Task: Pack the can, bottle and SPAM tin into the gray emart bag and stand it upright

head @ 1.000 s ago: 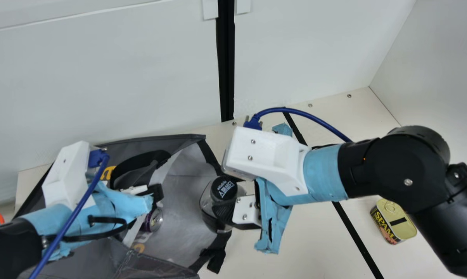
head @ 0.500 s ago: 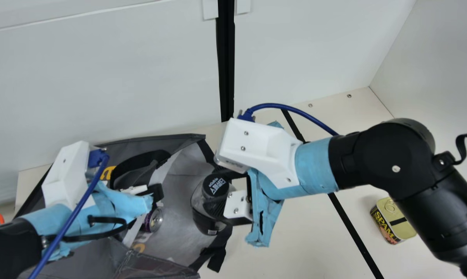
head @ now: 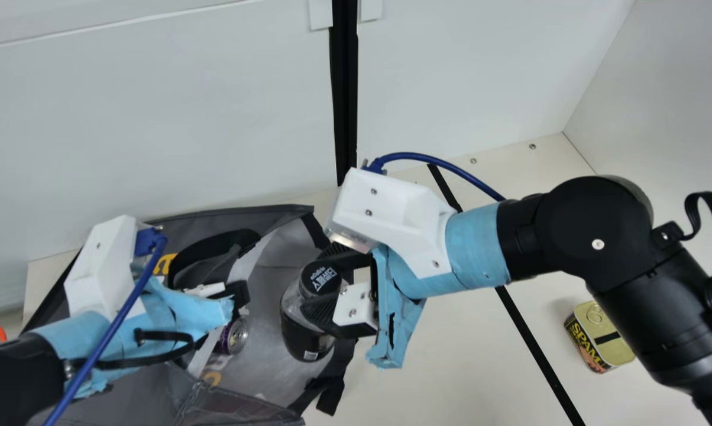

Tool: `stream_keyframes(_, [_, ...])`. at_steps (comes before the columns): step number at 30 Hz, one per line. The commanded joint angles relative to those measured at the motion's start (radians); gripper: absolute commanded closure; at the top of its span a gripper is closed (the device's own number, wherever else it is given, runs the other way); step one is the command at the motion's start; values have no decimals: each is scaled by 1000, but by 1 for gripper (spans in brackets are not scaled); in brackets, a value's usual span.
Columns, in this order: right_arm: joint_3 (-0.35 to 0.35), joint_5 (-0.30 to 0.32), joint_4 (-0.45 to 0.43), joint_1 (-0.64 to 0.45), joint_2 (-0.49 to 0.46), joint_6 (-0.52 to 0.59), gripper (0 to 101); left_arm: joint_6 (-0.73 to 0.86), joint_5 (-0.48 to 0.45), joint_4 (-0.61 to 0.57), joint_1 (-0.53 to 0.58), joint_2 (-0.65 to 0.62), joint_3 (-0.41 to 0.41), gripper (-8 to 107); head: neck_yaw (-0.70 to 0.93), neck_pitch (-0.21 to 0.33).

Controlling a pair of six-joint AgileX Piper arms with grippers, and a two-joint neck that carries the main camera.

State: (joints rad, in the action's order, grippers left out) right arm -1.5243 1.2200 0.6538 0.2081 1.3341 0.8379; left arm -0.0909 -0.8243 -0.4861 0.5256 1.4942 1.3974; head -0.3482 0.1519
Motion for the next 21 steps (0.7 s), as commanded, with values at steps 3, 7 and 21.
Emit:
stream_keyframes(3, [9, 0, 15, -6, 5, -2, 101, 0, 0, 0, 0, 0, 0, 107, -1, 23])
stream_keyframes(7, [19, 0, 28, -14, 11, -5, 101, 0, 0, 0, 0, 0, 0, 107, -1, 23])
stream_keyframes(21, [42, 0, 65, -52, 50, 8, 101, 0, 0, 0, 0, 0, 0, 107, -1, 23])
